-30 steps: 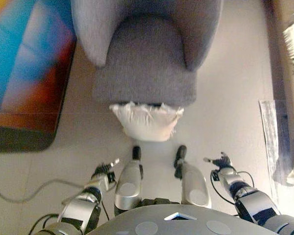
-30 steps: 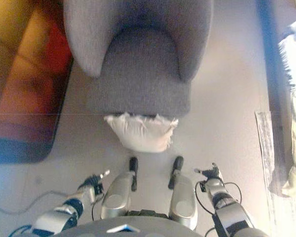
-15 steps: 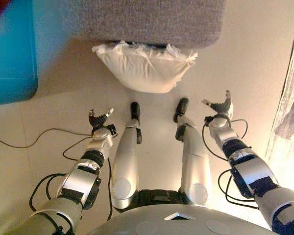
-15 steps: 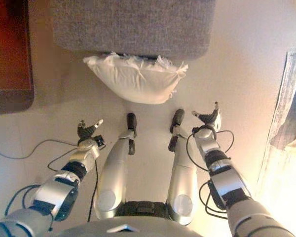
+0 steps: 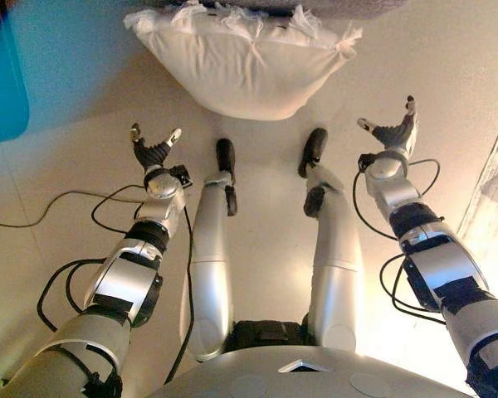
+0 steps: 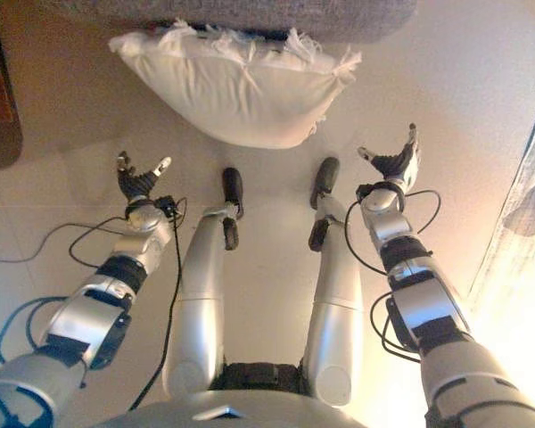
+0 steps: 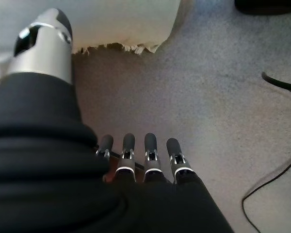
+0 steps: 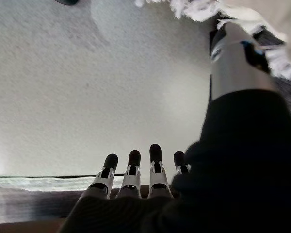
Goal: Pick up the cushion and take it to the sofa
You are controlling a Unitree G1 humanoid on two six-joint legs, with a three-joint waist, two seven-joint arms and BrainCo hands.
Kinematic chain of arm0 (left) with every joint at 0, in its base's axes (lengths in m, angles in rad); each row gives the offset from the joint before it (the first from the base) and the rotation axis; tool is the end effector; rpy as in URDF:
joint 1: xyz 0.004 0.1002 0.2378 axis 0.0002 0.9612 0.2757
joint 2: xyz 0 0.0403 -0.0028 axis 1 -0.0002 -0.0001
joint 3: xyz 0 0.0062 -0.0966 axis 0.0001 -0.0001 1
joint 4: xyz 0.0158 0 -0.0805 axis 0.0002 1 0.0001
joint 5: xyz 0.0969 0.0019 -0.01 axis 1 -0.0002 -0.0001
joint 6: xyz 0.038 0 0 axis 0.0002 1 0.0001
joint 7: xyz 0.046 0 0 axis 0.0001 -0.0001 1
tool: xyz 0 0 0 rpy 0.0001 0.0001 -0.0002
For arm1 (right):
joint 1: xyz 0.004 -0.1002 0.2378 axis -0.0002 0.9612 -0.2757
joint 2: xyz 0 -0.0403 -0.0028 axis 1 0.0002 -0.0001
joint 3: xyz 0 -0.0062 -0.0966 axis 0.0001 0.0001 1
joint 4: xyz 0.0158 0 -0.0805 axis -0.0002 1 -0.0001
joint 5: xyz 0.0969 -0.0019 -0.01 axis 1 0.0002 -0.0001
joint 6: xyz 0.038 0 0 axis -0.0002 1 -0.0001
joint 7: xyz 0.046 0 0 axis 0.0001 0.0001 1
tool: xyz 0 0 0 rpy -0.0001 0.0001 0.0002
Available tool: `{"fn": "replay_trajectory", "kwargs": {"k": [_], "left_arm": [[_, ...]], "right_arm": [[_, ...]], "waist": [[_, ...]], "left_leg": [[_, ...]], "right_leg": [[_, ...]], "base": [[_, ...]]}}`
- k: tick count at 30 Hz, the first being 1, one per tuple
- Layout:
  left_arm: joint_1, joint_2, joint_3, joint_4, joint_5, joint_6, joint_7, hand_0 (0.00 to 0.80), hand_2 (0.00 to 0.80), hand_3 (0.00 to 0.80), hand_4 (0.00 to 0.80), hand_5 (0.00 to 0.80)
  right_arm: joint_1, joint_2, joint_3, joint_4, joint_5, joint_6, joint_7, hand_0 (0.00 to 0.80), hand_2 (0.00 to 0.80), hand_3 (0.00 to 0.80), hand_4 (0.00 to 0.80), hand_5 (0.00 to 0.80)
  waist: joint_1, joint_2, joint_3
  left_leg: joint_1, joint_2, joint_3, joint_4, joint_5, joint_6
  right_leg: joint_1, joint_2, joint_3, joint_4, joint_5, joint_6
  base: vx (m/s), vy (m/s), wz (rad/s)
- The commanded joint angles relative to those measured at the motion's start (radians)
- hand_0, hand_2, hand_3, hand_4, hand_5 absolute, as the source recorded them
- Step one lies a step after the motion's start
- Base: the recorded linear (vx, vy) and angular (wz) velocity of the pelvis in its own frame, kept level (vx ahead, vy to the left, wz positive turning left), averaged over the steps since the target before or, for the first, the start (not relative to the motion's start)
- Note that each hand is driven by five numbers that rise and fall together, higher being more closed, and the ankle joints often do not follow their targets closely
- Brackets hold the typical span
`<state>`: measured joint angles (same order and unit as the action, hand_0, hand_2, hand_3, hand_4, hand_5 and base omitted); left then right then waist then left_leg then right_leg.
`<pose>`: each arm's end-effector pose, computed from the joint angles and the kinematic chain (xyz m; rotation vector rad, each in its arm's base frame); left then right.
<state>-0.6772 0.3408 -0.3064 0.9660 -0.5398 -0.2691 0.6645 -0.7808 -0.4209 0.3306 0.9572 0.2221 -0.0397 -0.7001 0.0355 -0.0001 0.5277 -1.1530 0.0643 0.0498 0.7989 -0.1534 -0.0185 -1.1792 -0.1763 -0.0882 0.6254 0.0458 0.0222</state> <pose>0.3060 0.1880 0.0633 0.0264 0.0629 0.6304 0.3229 -0.2009 0.0913 -0.4435 0.0322 -0.6270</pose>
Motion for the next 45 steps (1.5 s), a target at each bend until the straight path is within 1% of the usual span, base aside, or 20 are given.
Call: {"fn": "replay_trajectory", "kwargs": {"k": [1,4,5,6,7,9,11,12,13,17,24,30,32,33,34,35,37,38,41,45], "left_arm": [[-0.001,0.019,0.028,-0.012,0.003,-0.063,0.046,0.000,0.000,0.000,0.000,0.000],[-0.023,0.037,0.033,-0.022,0.004,-0.075,0.058,0.000,0.000,0.000,0.000,0.000],[-0.014,0.023,0.029,-0.014,-0.022,-0.085,0.074,0.000,0.000,0.000,0.000,0.000],[0.016,-0.018,0.017,0.001,0.027,-0.163,0.109,0.000,0.000,0.000,0.000,0.000],[0.009,-0.033,0.015,-0.021,0.038,-0.150,0.109,0.000,0.000,0.000,0.000,0.000],[-0.072,0.000,0.014,-0.004,0.013,-0.114,0.106,0.000,0.000,0.000,0.000,0.000],[-0.156,0.070,0.022,0.018,-0.049,-0.064,0.029,0.000,0.000,0.000,0.000,0.000],[-0.181,0.093,0.024,0.024,-0.050,-0.054,0.002,0.000,0.000,0.000,0.000,0.000],[-0.190,0.115,0.018,0.026,-0.043,-0.049,-0.036,0.000,0.000,0.000,0.000,0.000],[-0.206,0.168,-0.005,0.027,-0.037,-0.061,-0.123,0.000,0.000,0.000,0.000,0.000],[-0.247,0.203,0.003,0.027,-0.072,-0.066,-0.169,0.000,0.000,0.000,0.000,0.000],[-0.299,0.226,-0.011,0.005,-0.097,-0.060,-0.226,0.000,0.000,0.000,0.000,0.000],[-0.325,0.225,-0.021,-0.002,-0.124,-0.046,-0.261,0.000,0.000,0.000,0.000,0.000],[-0.334,0.225,-0.025,-0.004,-0.140,-0.038,-0.286,0.000,0.000,0.000,0.000,0.000],[-0.338,0.234,-0.025,0.027,-0.165,-0.073,-0.346,0.000,0.000,0.000,0.000,0.000],[-0.334,0.232,-0.034,0.041,-0.181,-0.089,-0.368,0.000,0.000,0.000,0.000,0.000],[-0.340,0.225,-0.044,0.028,-0.199,-0.075,-0.383,0.000,0.000,0.000,0.000,0.000],[-0.357,0.231,-0.054,0.007,-0.202,-0.038,-0.371,0.000,0.000,0.000,0.000,0.000],[-0.406,0.256,-0.070,-0.024,-0.225,0.032,-0.351,0.000,0.000,0.000,0.000,0.000],[-0.432,0.257,-0.077,-0.023,-0.253,0.045,-0.349,0.000,0.000,0.000,0.000,0.000]], "right_arm": [[0.010,-0.073,0.038,-0.029,-0.013,-0.070,-0.028,0.000,0.000,0.000,0.000,0.000],[-0.030,-0.092,0.056,-0.039,-0.013,-0.079,-0.011,0.000,0.000,0.000,0.000,0.000],[-0.033,-0.094,0.061,-0.055,-0.005,-0.091,-0.010,0.000,0.000,0.000,0.000,0.000],[-0.013,-0.088,0.065,-0.082,0.009,-0.115,-0.018,0.000,0.000,0.000,0.000,0.000],[-0.017,-0.078,0.071,-0.083,0.011,-0.128,-0.012,0.000,0.000,0.000,0.000,0.000],[-0.042,-0.071,0.088,-0.107,0.026,-0.140,0.050,0.000,0.000,0.000,0.000,0.000],[-0.069,-0.086,0.114,-0.127,0.043,-0.136,0.112,0.000,0.000,0.000,0.000,0.000],[-0.086,-0.095,0.122,-0.130,0.050,-0.139,0.133,0.000,0.000,0.000,0.000,0.000],[-0.092,-0.106,0.134,-0.129,0.063,-0.145,0.152,0.000,0.000,0.000,0.000,0.000],[-0.120,-0.144,0.148,-0.119,0.091,-0.174,0.195,0.000,0.000,0.000,0.000,0.000],[-0.169,-0.166,0.156,-0.094,0.129,-0.268,0.289,0.000,0.000,0.000,0.000,0.000],[-0.227,-0.178,0.171,-0.124,0.183,-0.289,0.354,0.000,0.000,0.000,0.000,0.000],[-0.254,-0.174,0.177,-0.130,0.217,-0.295,0.405,0.000,0.000,0.000,0.000,0.000],[-0.264,-0.176,0.181,-0.137,0.034,-0.556,0.383,0.000,0.000,0.000,0.000,0.000],[-0.234,-0.182,0.180,-0.144,-0.023,-0.633,0.364,0.000,0.000,0.000,0.000,0.000],[-0.220,-0.185,0.179,-0.134,0.348,-0.297,0.492,0.000,0.000,0.000,0.000,0.000],[-0.211,-0.190,0.138,-0.057,0.372,-0.376,0.637,0.000,0.000,0.000,0.000,0.000],[-0.211,-0.202,0.141,-0.083,0.411,-0.362,0.678,0.000,0.000,0.000,0.000,0.000],[-0.226,-0.243,0.171,-0.257,0.453,-0.290,0.680,0.000,0.000,0.000,0.000,0.000],[-0.242,-0.265,0.191,-0.359,0.451,-0.275,0.668,0.000,0.000,0.000,0.000,0.000]], "waist": [[-0.014,0.046,-0.008],[-0.015,0.045,-0.008],[-0.013,0.043,-0.008],[-0.010,0.040,-0.008],[-0.014,0.038,-0.008],[-0.032,0.032,-0.008],[-0.045,0.031,-0.008],[-0.049,0.033,-0.008],[-0.051,0.035,-0.008],[-0.057,0.046,-0.008],[-0.061,0.055,-0.008],[-0.065,0.063,-0.008],[-0.068,0.066,-0.008],[-0.069,0.067,-0.008],[-0.075,0.072,-0.008],[-0.075,0.071,-0.008],[-0.076,0.066,-0.008],[-0.076,0.057,-0.008],[-0.086,0.040,-0.008],[-0.098,0.035,-0.008]], "left_leg": [[-0.099,-0.024,-0.031,-0.077,0.130,-0.007],[-0.150,-0.026,-0.029,-0.030,0.119,-0.010],[-0.166,-0.033,-0.034,-0.021,0.112,-0.011],[-0.162,-0.046,-0.050,0.001,0.064,-0.021],[-0.168,-0.045,-0.048,0.004,0.062,-0.028],[-0.187,-0.034,-0.039,0.014,0.057,-0.036],[-0.211,-0.029,-0.029,0.034,0.061,-0.040],[-0.236,-0.023,-0.018,0.028,0.097,-0.031],[-0.234,-0.019,-0.021,0.068,0.053,-0.042],[-0.264,-0.007,-0.014,0.115,0.043,-0.046],[-0.305,-0.004,-0.010,0.172,0.022,-0.050],[-0.333,-0.004,-0.006,0.194,0.014,-0.054],[-0.341,-0.003,-0.005,0.193,0.012,-0.055],[-0.345,-0.002,-0.004,0.196,0.008,-0.055],[-0.353,-0.007,-0.004,0.181,0.014,-0.054],[-0.351,-0.009,-0.004,0.184,0.007,-0.054],[-0.361,-0.007,-0.004,0.175,0.013,-0.056],[-0.365,-0.003,-0.005,0.175,0.011,-0.056],[-0.376,0.005,-0.010,0.168,0.017,-0.062],[-0.383,0.005,-0.009,0.146,0.034,-0.069]], "right_leg": [[-0.057,0.000,0.026,0.139,-0.056,0.027],[-0.104,0.003,0.029,0.180,-0.061,0.026],[-0.119,-0.002,0.025,0.185,-0.064,0.027],[-0.111,-0.006,0.024,0.196,-0.103,0.039],[-0.114,0.001,0.026,0.199,-0.103,0.045],[-0.136,0.004,0.031,0.211,-0.102,0.048],[-0.164,0.005,0.041,0.228,-0.099,0.045],[-0.189,0.002,0.039,0.219,-0.065,0.036],[-0.189,0.002,0.049,0.258,-0.104,0.044],[-0.221,0.000,0.063,0.290,-0.102,0.046],[-0.260,-0.004,0.078,0.323,-0.110,0.049],[-0.287,-0.007,0.092,0.336,-0.110,0.055],[-0.296,-0.007,0.096,0.336,-0.112,0.057],[-0.300,-0.008,0.098,0.341,-0.116,0.057],[-0.304,0.007,0.103,0.334,-0.113,0.057],[-0.302,0.009,0.104,0.335,-0.118,0.063],[-0.308,0.003,0.101,0.326,-0.112,0.071],[-0.310,-0.002,0.097,0.322,-0.112,0.073],[-0.312,-0.006,0.092,0.311,-0.107,0.075],[-0.318,0.001,0.096,0.291,-0.096,0.078]], "base": [[-0.032,0.059,-0.10],[-0.036,0.040,-0.09],[-0.005,-0.077,-0.10],[0.000,-0.096,-0.16],[0.024,-0.070,-0.10],[0.007,0.069,0.13],[-0.030,0.138,0.07],[0.034,0.134,-0.06],[0.050,0.113,-0.11],[0.063,0.088,-0.15],[0.022,0.048,-0.06],[0.001,0.005,0.00],[-0.004,0.016,0.00],[-0.027,0.055,-0.01],[-0.021,0.051,-0.03],[-0.046,0.036,-0.04],[-0.024,-0.037,-0.07],[-0.008,-0.068,-0.06],[-0.008,-0.031,-0.01],[-0.012,0.021,-0.09]]}}
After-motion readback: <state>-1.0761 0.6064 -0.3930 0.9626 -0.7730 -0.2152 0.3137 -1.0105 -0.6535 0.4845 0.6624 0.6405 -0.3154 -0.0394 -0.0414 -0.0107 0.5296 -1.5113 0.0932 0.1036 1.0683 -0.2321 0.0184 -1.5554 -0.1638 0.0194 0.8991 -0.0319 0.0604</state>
